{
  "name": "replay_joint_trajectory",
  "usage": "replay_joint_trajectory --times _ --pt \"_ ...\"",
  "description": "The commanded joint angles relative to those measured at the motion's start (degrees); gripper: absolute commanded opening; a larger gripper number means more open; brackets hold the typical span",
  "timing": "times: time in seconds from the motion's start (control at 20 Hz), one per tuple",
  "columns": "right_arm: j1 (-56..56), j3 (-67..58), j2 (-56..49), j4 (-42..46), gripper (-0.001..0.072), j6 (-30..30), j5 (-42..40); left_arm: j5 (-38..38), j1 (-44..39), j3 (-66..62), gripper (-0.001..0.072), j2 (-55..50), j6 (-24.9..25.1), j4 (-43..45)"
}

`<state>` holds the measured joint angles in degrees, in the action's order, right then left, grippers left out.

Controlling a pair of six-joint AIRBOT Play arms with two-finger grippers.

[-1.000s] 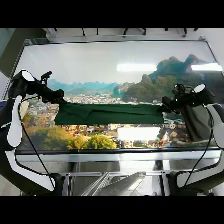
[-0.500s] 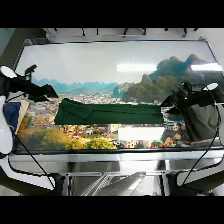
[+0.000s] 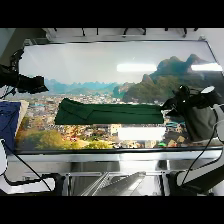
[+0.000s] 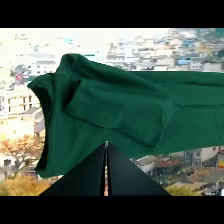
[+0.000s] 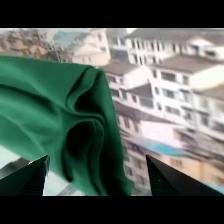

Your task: Fold the shirts.

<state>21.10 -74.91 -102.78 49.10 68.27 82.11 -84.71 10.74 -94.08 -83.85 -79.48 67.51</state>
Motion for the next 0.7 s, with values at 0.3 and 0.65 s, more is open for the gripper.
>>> replay_joint_trajectory --times 0.3,0.65 --pt "-7.2 0.1 -3.2 -2.8 0.0022 -2.5 0.7 -2.5 -7.3 3.9 0.0016 0.8 0.0 0.4" --pt "-8.9 0.1 14.0 -2.2 0.0021 3.3 6.3 11.0 -23.2 18.5 0.0015 1.3 -0.6 -6.2"
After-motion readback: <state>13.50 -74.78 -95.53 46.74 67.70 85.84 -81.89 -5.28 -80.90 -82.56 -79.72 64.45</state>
